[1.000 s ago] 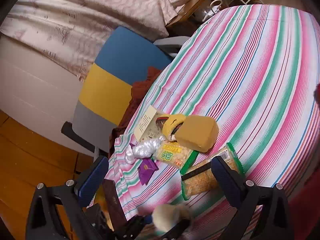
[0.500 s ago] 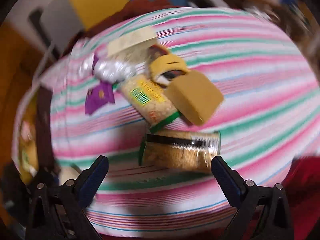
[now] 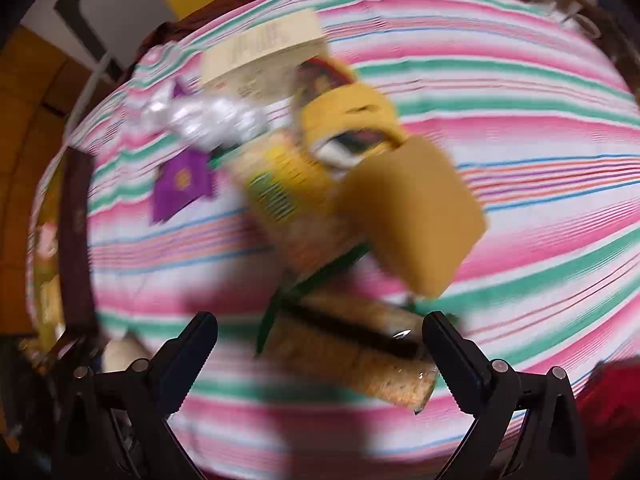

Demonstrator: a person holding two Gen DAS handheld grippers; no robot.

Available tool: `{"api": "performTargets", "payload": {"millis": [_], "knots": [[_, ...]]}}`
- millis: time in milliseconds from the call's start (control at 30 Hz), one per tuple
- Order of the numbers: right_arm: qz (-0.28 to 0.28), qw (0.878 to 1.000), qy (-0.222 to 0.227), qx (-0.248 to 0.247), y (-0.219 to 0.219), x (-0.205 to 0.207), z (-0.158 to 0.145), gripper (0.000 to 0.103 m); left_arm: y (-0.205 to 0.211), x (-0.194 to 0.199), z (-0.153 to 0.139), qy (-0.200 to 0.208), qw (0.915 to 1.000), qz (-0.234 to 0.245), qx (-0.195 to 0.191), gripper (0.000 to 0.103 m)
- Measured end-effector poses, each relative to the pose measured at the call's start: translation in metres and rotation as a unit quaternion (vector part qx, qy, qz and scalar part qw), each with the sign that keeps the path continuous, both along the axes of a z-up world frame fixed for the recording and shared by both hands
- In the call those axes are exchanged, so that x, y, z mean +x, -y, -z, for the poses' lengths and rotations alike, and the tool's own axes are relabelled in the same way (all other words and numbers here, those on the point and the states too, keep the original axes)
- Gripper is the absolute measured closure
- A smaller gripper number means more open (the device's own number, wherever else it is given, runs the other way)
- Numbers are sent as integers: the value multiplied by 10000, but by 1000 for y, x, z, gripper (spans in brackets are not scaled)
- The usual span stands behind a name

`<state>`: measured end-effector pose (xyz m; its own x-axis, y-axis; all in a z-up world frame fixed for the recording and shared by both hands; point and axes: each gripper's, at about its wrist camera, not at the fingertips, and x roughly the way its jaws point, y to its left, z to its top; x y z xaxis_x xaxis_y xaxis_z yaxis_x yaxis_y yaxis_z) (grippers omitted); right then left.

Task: Organize objects
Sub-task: 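Grasp the clear cracker package with the right tool and lift it while the left tool holds the sock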

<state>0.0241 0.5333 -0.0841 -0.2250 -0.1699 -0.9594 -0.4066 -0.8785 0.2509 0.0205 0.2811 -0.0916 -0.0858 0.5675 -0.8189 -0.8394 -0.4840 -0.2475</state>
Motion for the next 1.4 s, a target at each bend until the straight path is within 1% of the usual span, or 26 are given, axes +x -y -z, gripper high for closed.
{"api": "performTargets", "payload": {"millis": [167, 267, 367, 433, 633, 700, 733, 767, 800, 833, 900, 967, 1000, 1033, 1233, 1333, 1400], "knots": [[-546, 9983, 219, 20, 25, 14, -3, 0, 0, 0, 0, -6, 10000, 9, 9, 31], [-798, 9958, 205, 391, 30, 17, -13, 0, 1, 0, 0, 14, 10000, 0, 22, 31], [-808, 9946, 230, 605, 20, 14, -14, 0, 1, 0, 0, 16, 10000, -7, 23, 31], [-772, 9938, 324, 736, 11, 11, -7, 0, 1, 0, 0, 20, 10000, -16, 27, 31], [-721, 9943, 686, 384, -7, 10, 22, 0, 1, 1, 1, 13, 10000, -11, 25, 30], [-727, 9946, 646, 361, -8, 12, 20, 0, 1, 1, 1, 3, 10000, -9, 24, 29], [-747, 9949, 594, 316, -8, 14, 18, 2, 1, 1, 1, -1, 10000, -12, 24, 29], [-795, 9947, 581, 302, -8, 16, 18, 9, 2, 1, 1, 0, 10000, -10, 25, 29], [-880, 9934, 637, 376, -5, 18, 18, 11, 2, 1, 2, 2, 10000, -12, 28, 29], [-992, 9909, 723, 551, 0, 20, 19, 15, 2, 1, 2, 4, 10000, -17, 34, 29], [-1168, 9867, 808, 792, 9, 24, 18, 24, 3, 2, 2, -8, 10000, -24, 43, 29], [-1244, 9853, 755, 894, 14, 28, 13, 39, 2, 2, 2, -28, 10000, -32, 47, 30], [-1242, 9854, 712, 922, 14, 30, 11, 43, 3, 2, 2, -34, 10000, -43, 51, 31], [-1221, 9854, 667, 981, 14, 33, 8, 52, 3, 3, 2, -42, 10000, -50, 52, 31], [-1083, 9873, 428, 1082, 15, 43, -6, 53, 3, 6, 1, -176, 9998, -58, 52, 34], [-982, 9906, 111, 948, 14, 47, -22, 53, 5, 8, -2, -202, 9997, -79, 71, 34], [-888, 9925, -189, 819, 13, 52, -35, 53, 8, 9, -5, -189, 9997, -97, 128, 34]]}}
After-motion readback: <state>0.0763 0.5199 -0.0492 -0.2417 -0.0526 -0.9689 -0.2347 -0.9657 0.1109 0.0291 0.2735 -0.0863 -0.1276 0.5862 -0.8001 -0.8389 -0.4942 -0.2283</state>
